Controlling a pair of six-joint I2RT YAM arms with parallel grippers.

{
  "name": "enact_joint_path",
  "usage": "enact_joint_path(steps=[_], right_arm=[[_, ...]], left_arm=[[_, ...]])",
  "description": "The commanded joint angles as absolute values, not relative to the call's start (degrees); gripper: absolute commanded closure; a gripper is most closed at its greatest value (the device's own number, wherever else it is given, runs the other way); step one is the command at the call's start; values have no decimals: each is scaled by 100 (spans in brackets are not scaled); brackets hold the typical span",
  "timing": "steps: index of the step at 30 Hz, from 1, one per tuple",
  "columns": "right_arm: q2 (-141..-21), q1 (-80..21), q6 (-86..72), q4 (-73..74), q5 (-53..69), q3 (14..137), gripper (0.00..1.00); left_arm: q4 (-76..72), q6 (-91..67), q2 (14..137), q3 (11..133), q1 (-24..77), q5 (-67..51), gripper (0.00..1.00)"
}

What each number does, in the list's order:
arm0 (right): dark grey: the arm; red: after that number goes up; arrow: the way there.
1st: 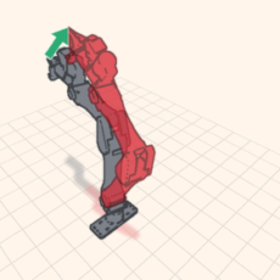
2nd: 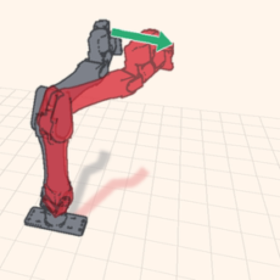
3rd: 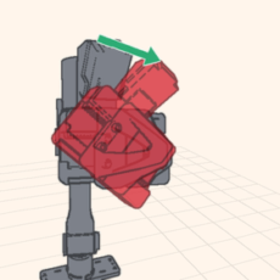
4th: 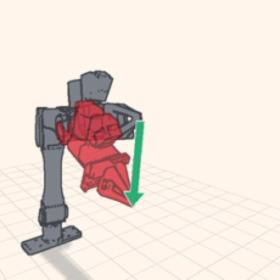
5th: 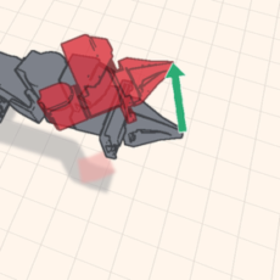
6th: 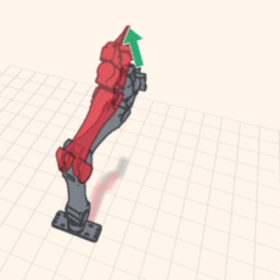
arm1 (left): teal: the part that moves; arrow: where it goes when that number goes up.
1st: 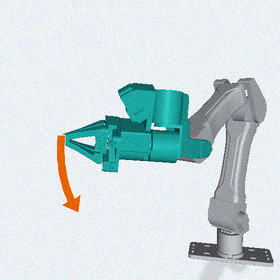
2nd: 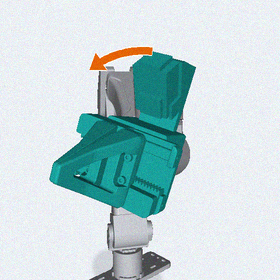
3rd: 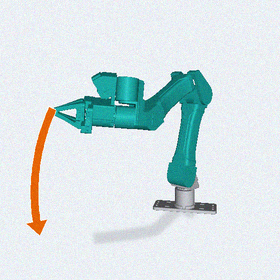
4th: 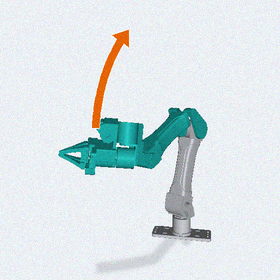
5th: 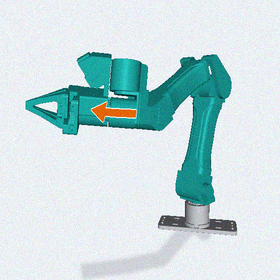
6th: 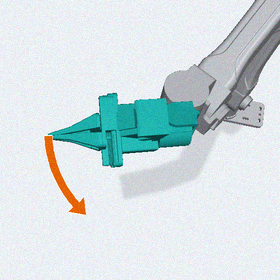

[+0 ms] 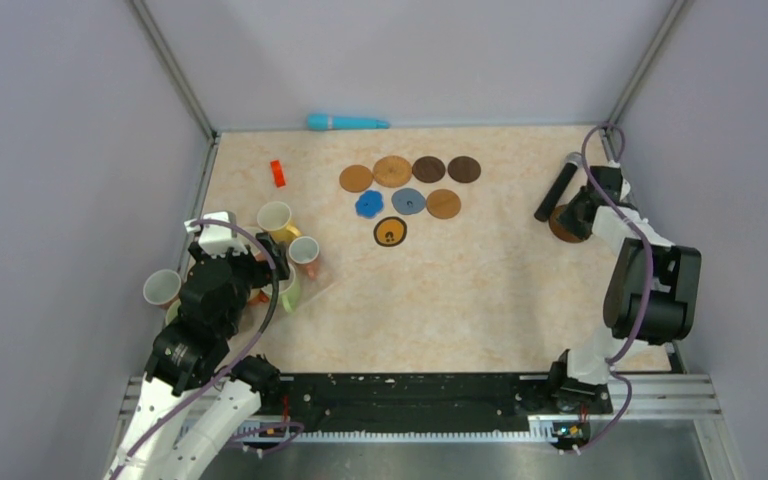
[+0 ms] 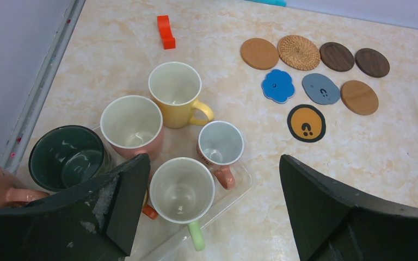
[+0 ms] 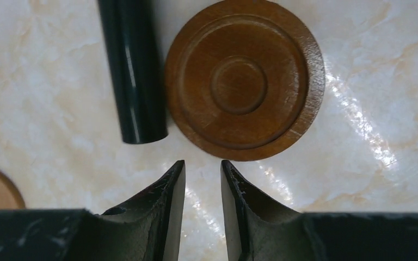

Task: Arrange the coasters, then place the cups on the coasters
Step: Move the coaster to the center of the board.

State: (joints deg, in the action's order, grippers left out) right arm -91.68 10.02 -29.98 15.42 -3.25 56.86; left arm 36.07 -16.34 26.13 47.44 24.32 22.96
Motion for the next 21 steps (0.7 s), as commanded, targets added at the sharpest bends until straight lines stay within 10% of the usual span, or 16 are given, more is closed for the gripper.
enact_joint_path(steps=[1,21], right_arm=[[-9505,1350,-2999,1344,-186,6117,70],[-10503,1939,-3495,659,561,6352,73]], left_arm=[[3357,-1604,2625,4723,2440,2274,6],[3341,-1582,2677,4717,2444,2325,6]])
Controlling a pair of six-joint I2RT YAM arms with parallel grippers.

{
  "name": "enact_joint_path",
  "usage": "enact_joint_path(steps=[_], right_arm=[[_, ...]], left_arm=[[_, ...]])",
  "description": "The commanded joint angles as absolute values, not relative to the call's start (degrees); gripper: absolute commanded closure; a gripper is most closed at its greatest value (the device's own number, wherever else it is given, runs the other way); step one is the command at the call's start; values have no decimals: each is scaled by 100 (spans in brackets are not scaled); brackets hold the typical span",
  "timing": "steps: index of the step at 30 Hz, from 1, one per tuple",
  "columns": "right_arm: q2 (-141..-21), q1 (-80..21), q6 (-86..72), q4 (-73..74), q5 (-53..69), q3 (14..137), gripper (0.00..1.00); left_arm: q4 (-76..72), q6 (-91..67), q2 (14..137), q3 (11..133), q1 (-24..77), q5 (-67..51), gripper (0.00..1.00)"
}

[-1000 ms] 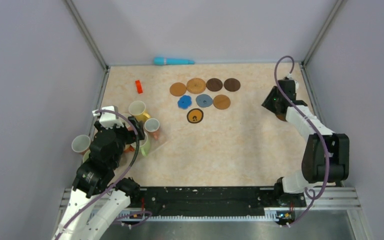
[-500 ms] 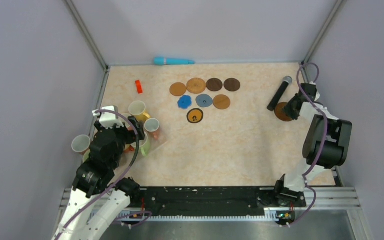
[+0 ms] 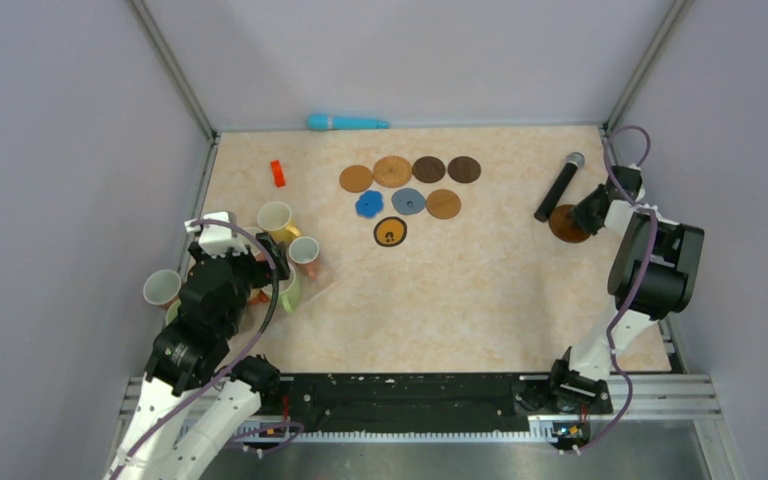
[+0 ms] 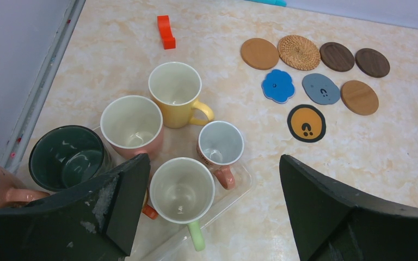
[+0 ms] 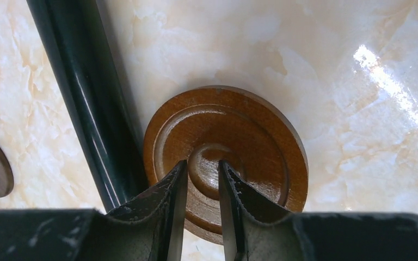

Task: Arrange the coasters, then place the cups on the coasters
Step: Move the coaster to the center of the board.

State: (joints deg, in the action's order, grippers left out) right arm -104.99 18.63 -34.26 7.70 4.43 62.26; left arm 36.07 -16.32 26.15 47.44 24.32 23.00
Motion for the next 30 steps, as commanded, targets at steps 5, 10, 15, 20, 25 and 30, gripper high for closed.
enact_joint_path(steps=[5,10,15,20,25,30], right_arm=[[-10453,1945,-3611,1108,563,6156,72],[-10336,1950,-3645,1242,545,5769,73],[-10010,1950,-3645,1544,701,5454,73],[-9500,1945,-3708,1750,556,4979,72],[-9103,1947,-3778,1864,706,4650,72],[-8828,1888,-3788,1790,1007,4313,72]], left_arm=[[3338,-1582,2668,4712,2443,2334,6],[3338,-1582,2670,4713,2442,2314,6],[3338,-1582,2662,4723,2441,2309,6],[3341,-1591,2644,4725,2439,2296,6],[3348,-1591,2632,4729,2440,2287,6],[3349,-1607,2564,4733,2437,2307,6]])
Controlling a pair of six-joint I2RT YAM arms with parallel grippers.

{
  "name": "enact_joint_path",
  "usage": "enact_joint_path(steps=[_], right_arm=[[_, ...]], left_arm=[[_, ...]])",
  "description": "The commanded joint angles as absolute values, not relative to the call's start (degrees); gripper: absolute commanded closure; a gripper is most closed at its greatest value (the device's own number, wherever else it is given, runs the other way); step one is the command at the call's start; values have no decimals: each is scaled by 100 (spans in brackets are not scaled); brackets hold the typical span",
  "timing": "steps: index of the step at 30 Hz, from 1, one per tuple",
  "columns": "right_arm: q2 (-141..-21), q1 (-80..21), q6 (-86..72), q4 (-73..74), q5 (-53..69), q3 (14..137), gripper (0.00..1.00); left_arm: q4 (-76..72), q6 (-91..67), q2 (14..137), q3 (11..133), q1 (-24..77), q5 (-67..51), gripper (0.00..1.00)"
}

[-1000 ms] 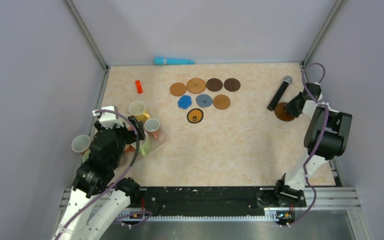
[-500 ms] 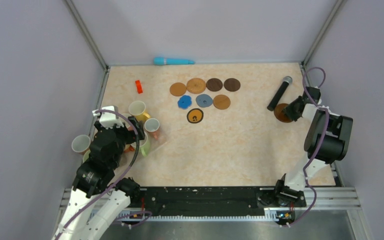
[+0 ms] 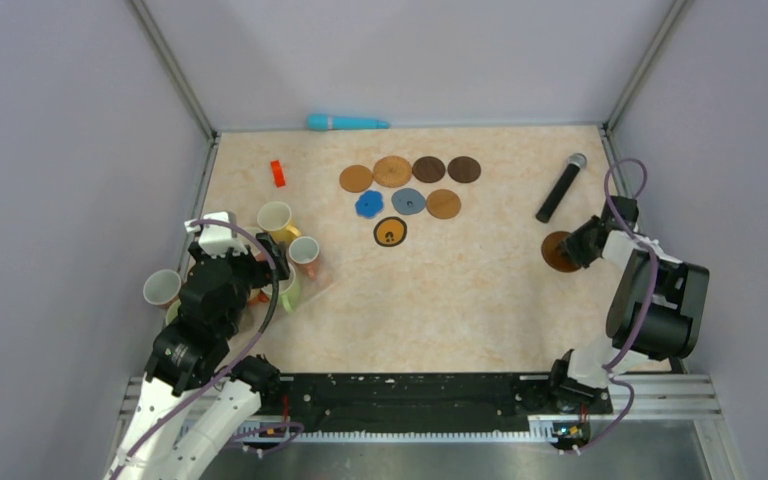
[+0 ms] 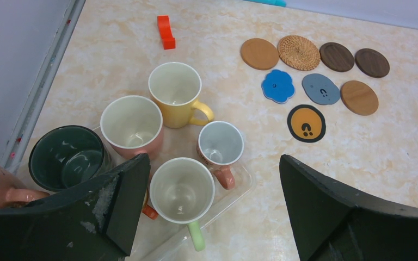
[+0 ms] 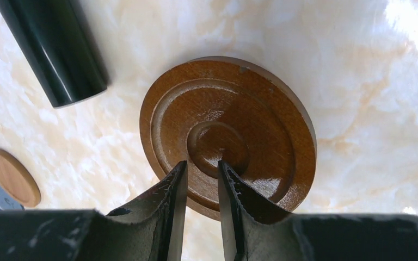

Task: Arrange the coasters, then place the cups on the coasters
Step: Move the coaster to the center of the board.

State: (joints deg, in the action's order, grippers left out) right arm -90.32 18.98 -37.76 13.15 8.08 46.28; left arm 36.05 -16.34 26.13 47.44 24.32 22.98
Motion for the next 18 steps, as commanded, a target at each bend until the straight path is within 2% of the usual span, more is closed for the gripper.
enact_joint_path(steps=[1,11,18], right_arm=[[-8792,1847,-3795,1778,1032,4265,72],[-8763,951,-4041,1428,1083,4041,73],[-9125,-223,-4407,1081,977,4149,73]], left_arm=[[3349,-1608,2556,4734,2437,2304,6],[3361,-1617,2545,4729,2443,2318,6],[3360,-1617,2554,4731,2441,2321,6]])
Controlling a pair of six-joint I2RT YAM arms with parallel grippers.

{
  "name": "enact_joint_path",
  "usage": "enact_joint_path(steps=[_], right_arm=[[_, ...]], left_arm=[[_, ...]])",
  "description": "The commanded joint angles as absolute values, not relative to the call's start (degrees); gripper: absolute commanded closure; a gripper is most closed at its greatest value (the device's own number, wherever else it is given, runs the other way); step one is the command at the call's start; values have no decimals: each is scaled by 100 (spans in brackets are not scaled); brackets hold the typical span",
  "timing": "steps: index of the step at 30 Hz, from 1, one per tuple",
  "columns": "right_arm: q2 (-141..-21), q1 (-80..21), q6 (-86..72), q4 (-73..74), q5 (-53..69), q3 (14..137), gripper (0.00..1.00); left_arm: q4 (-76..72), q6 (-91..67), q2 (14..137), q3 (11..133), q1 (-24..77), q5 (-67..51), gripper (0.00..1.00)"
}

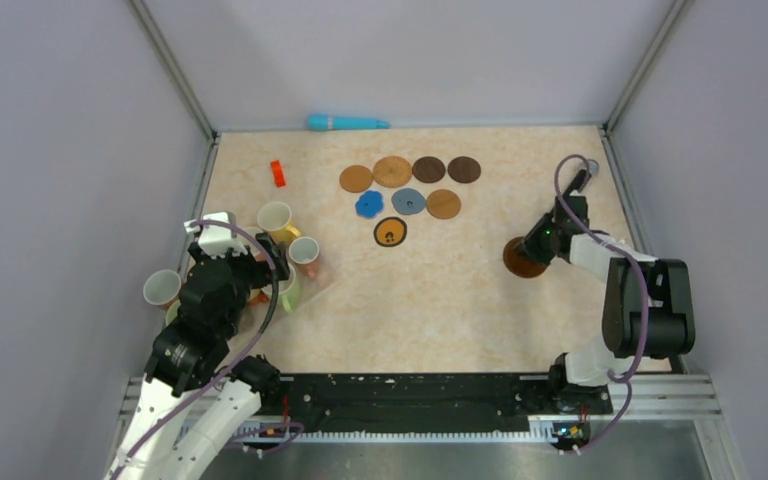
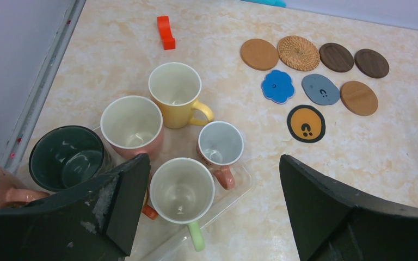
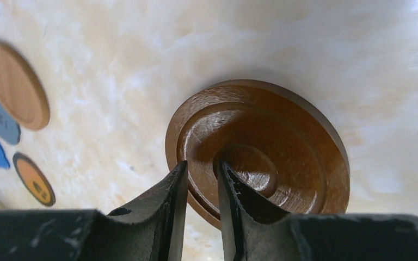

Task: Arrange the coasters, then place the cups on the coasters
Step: Move the coaster to the center of the board.

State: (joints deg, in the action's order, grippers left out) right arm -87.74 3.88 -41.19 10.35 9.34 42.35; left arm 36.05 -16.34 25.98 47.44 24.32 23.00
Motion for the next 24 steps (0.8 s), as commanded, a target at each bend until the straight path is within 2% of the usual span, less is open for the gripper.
enact_joint_path(steps=[1,17,24], right_arm=[[-9210,-357,-4485,1027,961,4186,73],[-10367,-2216,-4746,394,888,5260,73],[-10778,-2456,-4700,151,943,5686,73]], left_arm=[[3362,-1617,2563,4729,2443,2320,6],[3362,-1608,2631,4731,2436,2322,6],[3357,-1605,2634,4724,2437,2330,7]])
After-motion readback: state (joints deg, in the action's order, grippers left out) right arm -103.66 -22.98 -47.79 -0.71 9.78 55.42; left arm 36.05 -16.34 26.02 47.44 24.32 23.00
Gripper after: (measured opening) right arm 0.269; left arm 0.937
